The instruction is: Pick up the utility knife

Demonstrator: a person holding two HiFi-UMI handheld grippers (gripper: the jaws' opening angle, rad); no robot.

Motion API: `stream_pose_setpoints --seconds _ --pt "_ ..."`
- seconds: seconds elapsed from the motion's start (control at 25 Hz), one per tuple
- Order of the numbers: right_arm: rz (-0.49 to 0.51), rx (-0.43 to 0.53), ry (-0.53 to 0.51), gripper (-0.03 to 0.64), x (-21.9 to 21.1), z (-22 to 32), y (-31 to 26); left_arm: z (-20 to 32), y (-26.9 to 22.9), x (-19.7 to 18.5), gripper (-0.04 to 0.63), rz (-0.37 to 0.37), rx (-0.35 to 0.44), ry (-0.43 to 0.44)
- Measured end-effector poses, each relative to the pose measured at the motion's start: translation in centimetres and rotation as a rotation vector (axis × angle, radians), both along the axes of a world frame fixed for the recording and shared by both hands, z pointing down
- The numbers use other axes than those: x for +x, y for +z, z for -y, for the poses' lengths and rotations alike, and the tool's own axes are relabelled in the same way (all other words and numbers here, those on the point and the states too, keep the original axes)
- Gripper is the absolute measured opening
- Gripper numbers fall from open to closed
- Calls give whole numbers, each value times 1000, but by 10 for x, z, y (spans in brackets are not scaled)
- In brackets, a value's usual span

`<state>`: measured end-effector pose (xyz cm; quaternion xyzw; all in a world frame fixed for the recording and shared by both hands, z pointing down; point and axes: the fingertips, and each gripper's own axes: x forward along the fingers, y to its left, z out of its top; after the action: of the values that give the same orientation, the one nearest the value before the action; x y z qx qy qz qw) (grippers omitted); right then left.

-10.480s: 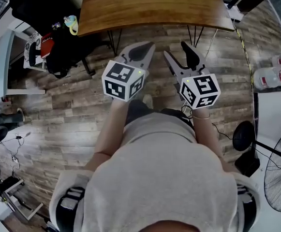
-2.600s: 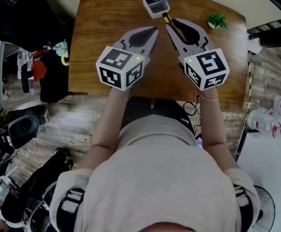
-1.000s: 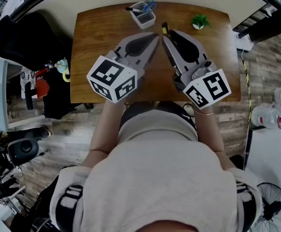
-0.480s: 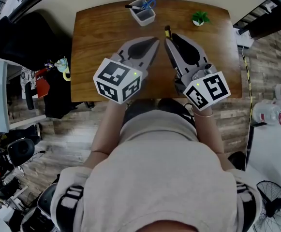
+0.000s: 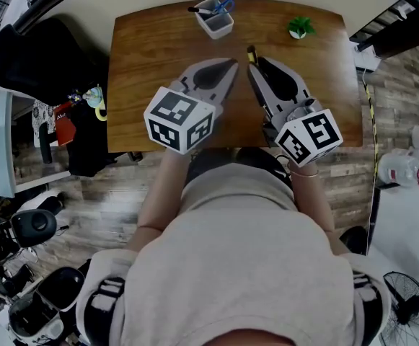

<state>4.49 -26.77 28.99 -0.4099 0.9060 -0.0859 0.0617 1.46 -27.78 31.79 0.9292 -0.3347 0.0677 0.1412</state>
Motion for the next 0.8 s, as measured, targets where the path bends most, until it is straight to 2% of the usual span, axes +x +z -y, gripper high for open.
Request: stream_pose_setpoints --seconds 0.8 --pt "18 -29 3 77 7 -2 5 -8 0 15 14 -27 -14 34"
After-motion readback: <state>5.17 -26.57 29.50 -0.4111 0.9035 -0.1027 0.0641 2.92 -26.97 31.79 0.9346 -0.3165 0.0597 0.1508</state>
